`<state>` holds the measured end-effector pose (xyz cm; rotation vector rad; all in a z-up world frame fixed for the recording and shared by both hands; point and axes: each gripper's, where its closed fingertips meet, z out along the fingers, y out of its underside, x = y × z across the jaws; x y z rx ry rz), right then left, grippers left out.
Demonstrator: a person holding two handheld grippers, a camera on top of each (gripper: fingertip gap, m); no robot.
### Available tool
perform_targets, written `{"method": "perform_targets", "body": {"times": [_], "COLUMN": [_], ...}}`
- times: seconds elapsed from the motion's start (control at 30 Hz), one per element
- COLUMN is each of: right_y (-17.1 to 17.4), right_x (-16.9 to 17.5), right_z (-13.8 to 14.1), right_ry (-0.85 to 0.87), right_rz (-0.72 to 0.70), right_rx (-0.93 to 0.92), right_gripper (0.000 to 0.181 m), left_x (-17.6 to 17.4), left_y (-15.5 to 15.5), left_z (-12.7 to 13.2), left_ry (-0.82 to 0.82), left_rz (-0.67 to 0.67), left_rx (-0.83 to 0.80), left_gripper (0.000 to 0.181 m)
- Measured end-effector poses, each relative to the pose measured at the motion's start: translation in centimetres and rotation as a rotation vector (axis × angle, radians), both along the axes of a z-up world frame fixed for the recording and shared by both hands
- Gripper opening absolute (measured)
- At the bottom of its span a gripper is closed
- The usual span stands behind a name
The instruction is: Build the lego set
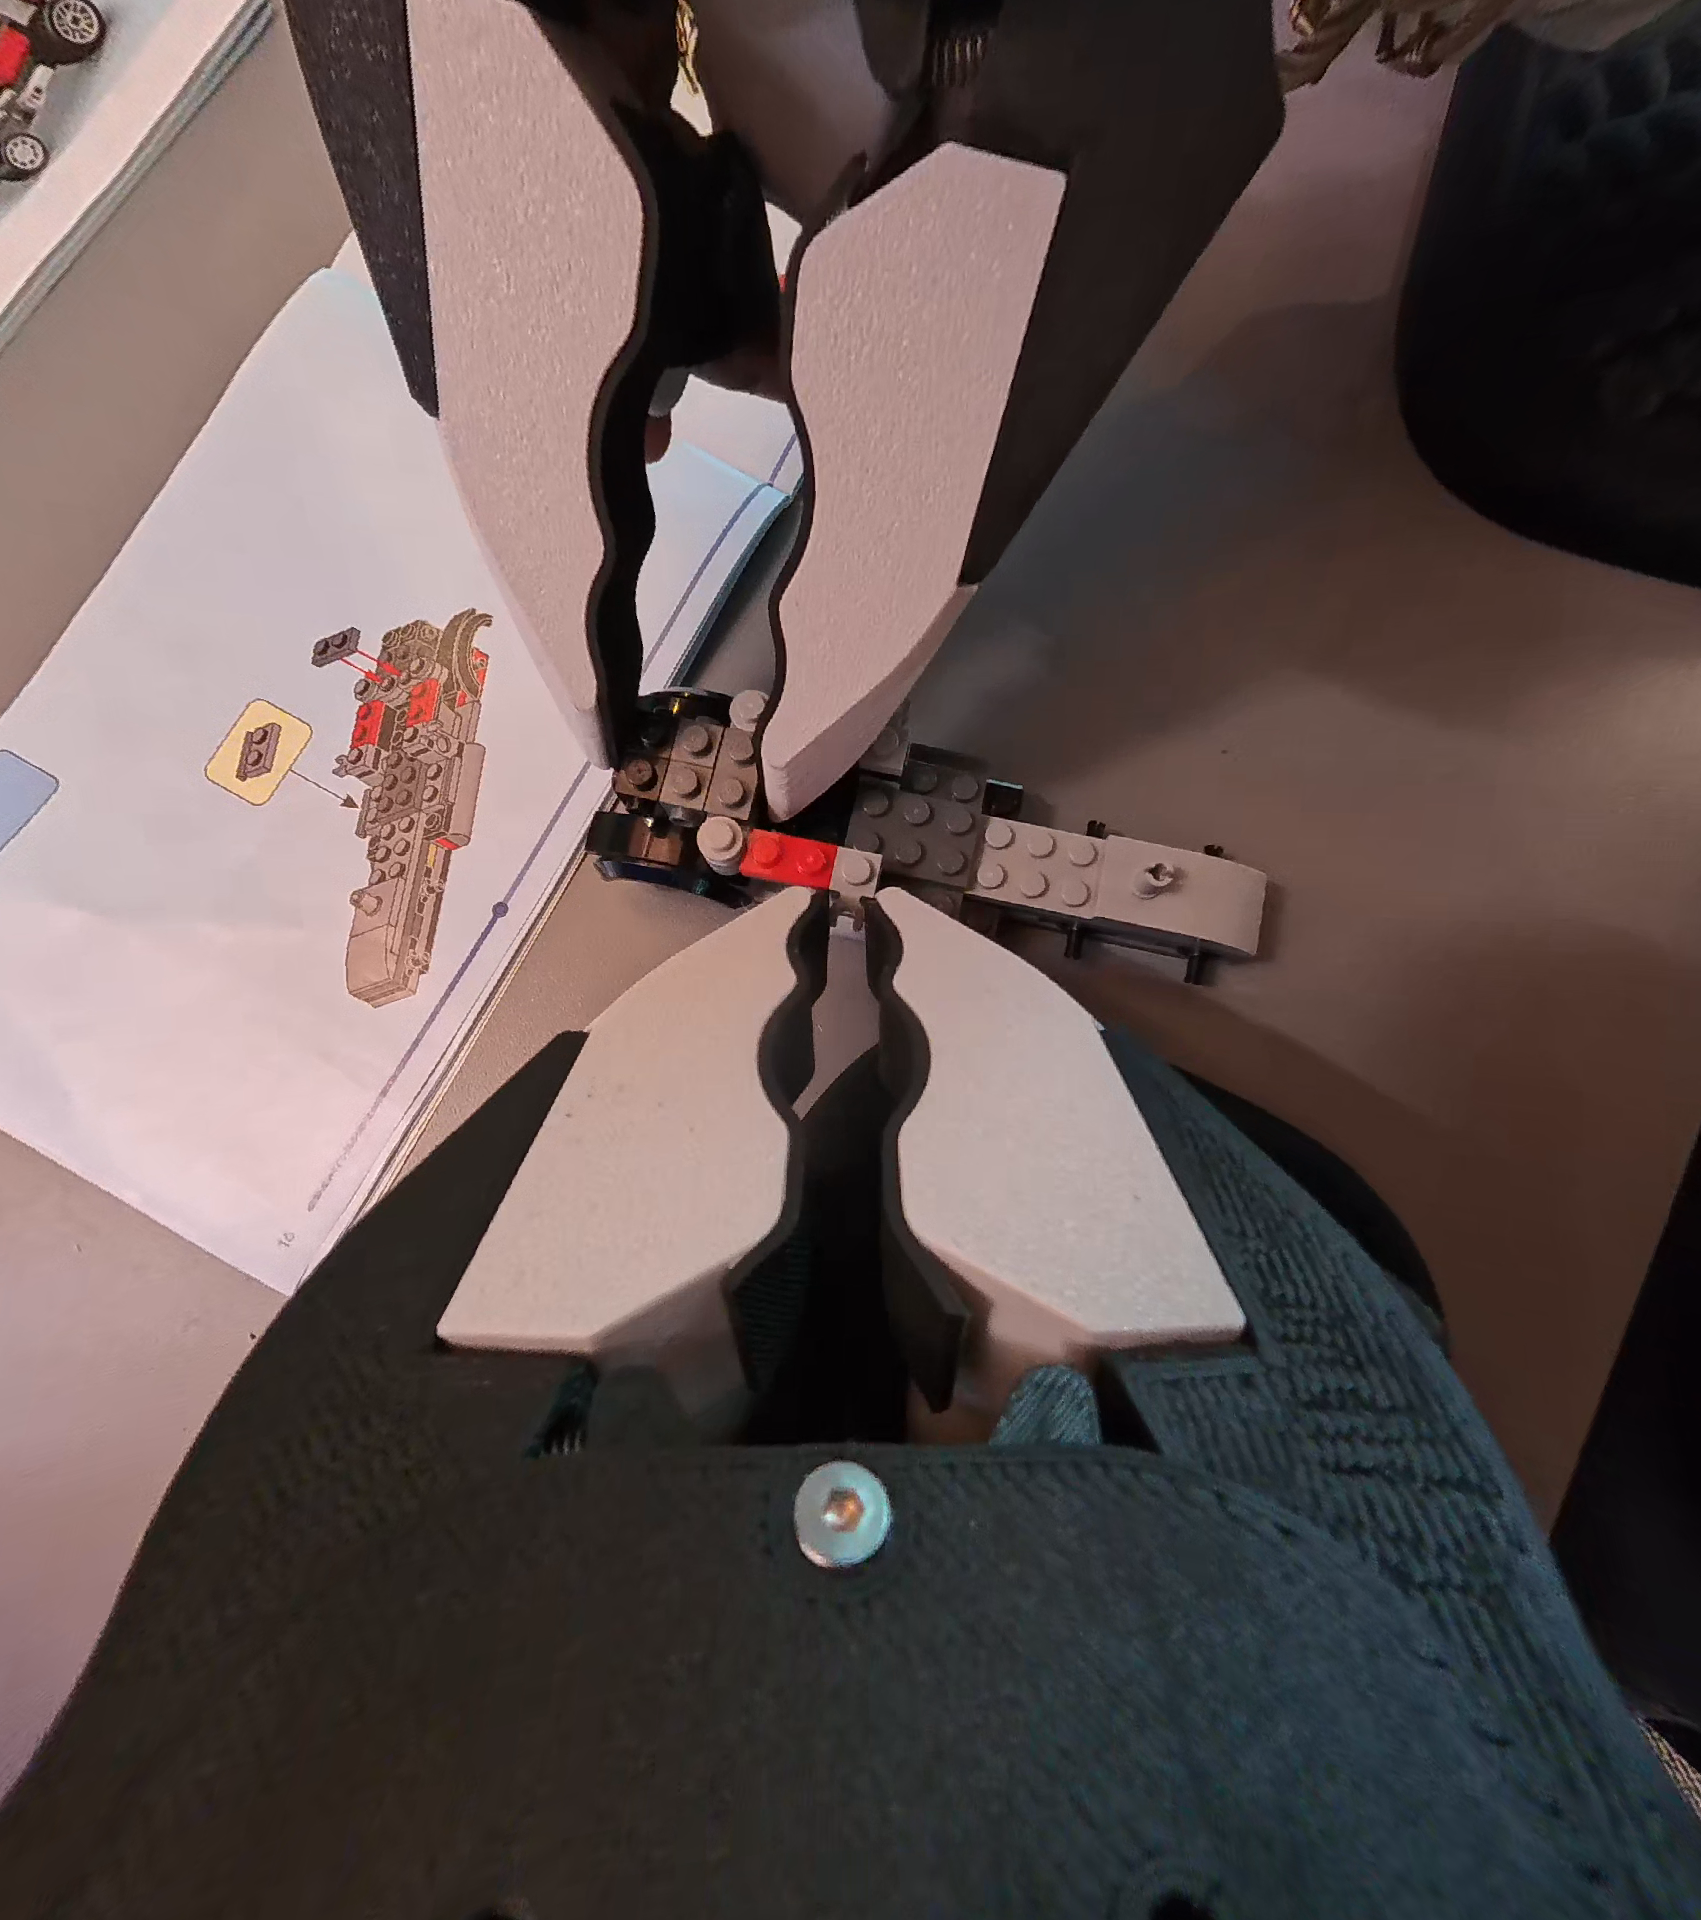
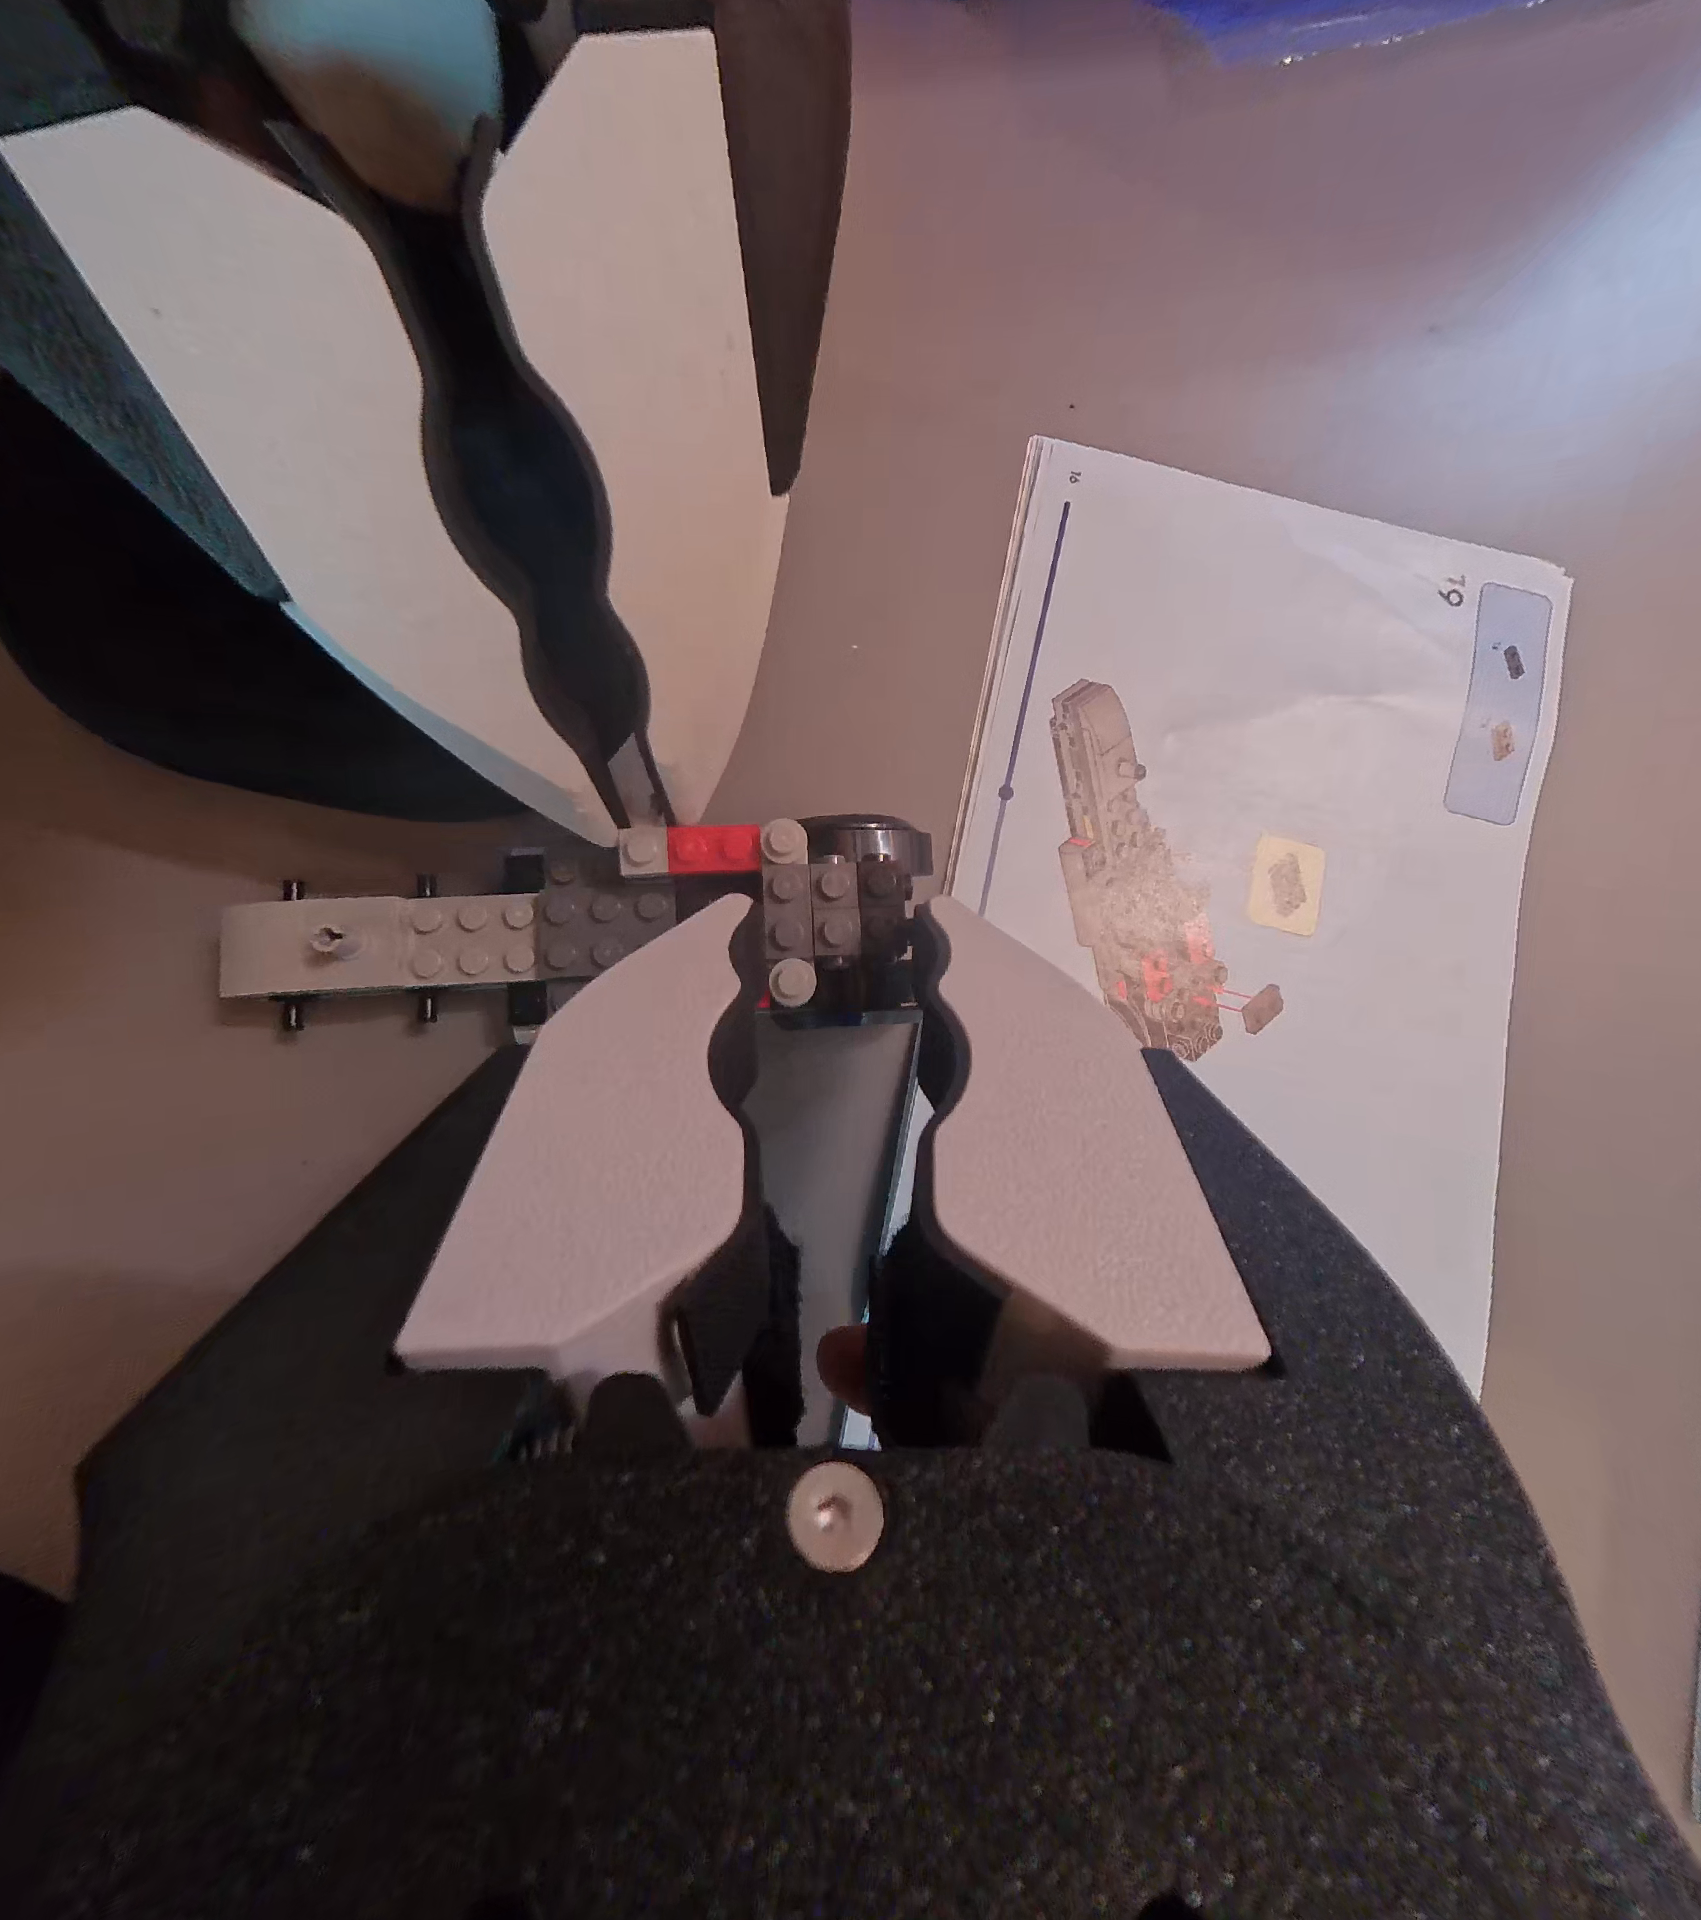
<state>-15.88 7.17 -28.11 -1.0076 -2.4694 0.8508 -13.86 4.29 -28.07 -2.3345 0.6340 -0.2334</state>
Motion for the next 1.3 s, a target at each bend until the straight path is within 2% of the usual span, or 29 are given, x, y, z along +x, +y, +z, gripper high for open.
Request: {"method": "perform_targets", "body": {"times": [0.23,0.3,0.37,0.47,0.53,0.67,0.77,0.93,1.1,1.17,1.2,1.23,1.27,1.3], "right_y": [0.1,0.1,0.3,0.3,0.6,0.3,0.6,0.1,-0.1,-0.2,0.0,0.1,-0.2,-0.8], "right_x": [0.0,-0.1,-0.2,0.8,1.7,2.6,1.9,1.4,1.3,1.5,1.6,2.0,2.5,3.1], "right_z": [0.0,0.1,0.7,2.7,3.0,2.1,1.6,0.7,0.3,1.5,2.1,2.7,3.1,3.4], "right_ry": [-0.005,-0.009,0.006,0.051,0.081,0.132,0.111,0.075,0.074,0.103,0.119,0.137,0.166,0.195], "right_rz": [-0.004,-0.013,-0.035,-0.031,-0.036,0.007,0.028,0.067,0.066,0.029,-0.005,-0.03,-0.03,-0.012], "right_rx": [0.002,-0.017,-0.064,-0.161,-0.162,-0.158,-0.186,-0.208,-0.205,-0.252,-0.275,-0.29,-0.307,-0.321], "right_gripper": [0.028,0.028,0.049,0.052,0.054,0.07,0.072,0.071,0.067,0.062,0.042,0.014,0.004,0.001], "left_x": [0.0,-0.3,-0.4,-0.2,-0.5,-1.1,-1.5,-1.4,-1.3,-1.6,-1.8,-1.8,-1.3,-0.7], "left_y": [0.0,0.2,0.1,-0.3,-0.5,0.0,1.1,1.4,1.6,1.8,1.9,1.7,1.1,0.6], "left_z": [0.0,0.1,0.4,1.1,1.0,0.8,1.4,0.8,0.5,1.0,1.5,2.2,2.9,3.4], "left_ry": [0.008,0.026,0.006,-0.063,-0.053,0.027,0.025,-0.089,-0.074,-0.073,-0.088,-0.119,-0.154,-0.173], "left_rz": [0.008,0.032,0.04,0.046,0.047,0.01,-0.041,-0.136,-0.167,-0.136,-0.106,-0.094,-0.116,-0.146], "left_rx": [-0.008,0.014,0.031,0.059,0.085,0.162,0.226,0.138,0.135,0.163,0.188,0.211,0.234,0.257], "left_gripper": [0.007,0.013,0.018,0.021,0.023,0.04,0.058,0.068,0.058,0.051,0.043,0.024,0.006,0.001]}}
